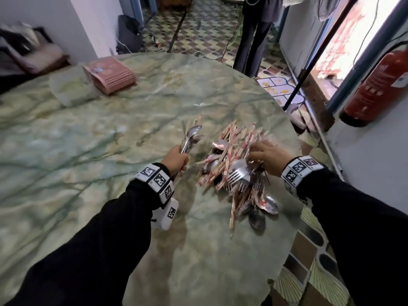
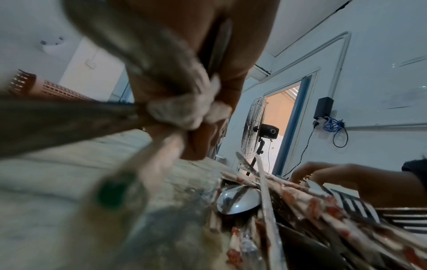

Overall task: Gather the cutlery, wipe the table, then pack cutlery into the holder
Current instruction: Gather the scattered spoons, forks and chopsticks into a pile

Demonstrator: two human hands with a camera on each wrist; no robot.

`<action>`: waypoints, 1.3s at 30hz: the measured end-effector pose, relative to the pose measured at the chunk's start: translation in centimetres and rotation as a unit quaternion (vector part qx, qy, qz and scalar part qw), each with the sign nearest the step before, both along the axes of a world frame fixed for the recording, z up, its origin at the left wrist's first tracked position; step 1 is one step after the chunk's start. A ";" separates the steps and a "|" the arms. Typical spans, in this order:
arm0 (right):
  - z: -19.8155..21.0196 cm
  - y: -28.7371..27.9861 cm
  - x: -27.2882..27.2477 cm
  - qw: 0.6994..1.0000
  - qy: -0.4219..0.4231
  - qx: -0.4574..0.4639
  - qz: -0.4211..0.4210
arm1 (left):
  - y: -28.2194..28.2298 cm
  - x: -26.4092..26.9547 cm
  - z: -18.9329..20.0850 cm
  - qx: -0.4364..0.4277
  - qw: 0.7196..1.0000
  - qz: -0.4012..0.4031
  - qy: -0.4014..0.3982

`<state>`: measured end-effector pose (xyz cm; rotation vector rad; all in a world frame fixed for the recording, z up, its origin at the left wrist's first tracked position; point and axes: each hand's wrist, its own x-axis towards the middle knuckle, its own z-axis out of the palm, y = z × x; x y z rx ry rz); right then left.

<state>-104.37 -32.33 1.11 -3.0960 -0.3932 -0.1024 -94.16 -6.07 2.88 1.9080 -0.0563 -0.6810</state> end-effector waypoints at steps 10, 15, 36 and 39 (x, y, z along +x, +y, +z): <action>-0.7 -1.0 0.8 0.997 0.044 0.057 -0.013 | -0.2 0.8 -0.8 -0.005 0.999 0.043 0.008; -0.2 -1.1 0.7 0.996 0.068 0.061 -0.010 | -0.7 1.4 -0.6 0.023 0.999 -0.001 -0.028; -2.3 -2.0 0.8 0.997 0.033 0.064 -0.024 | -6.2 9.6 3.9 0.363 0.424 -0.580 -0.593; -2.4 -2.2 1.0 0.996 0.032 0.074 -0.024 | -7.7 9.6 3.4 0.372 0.394 -0.592 -0.597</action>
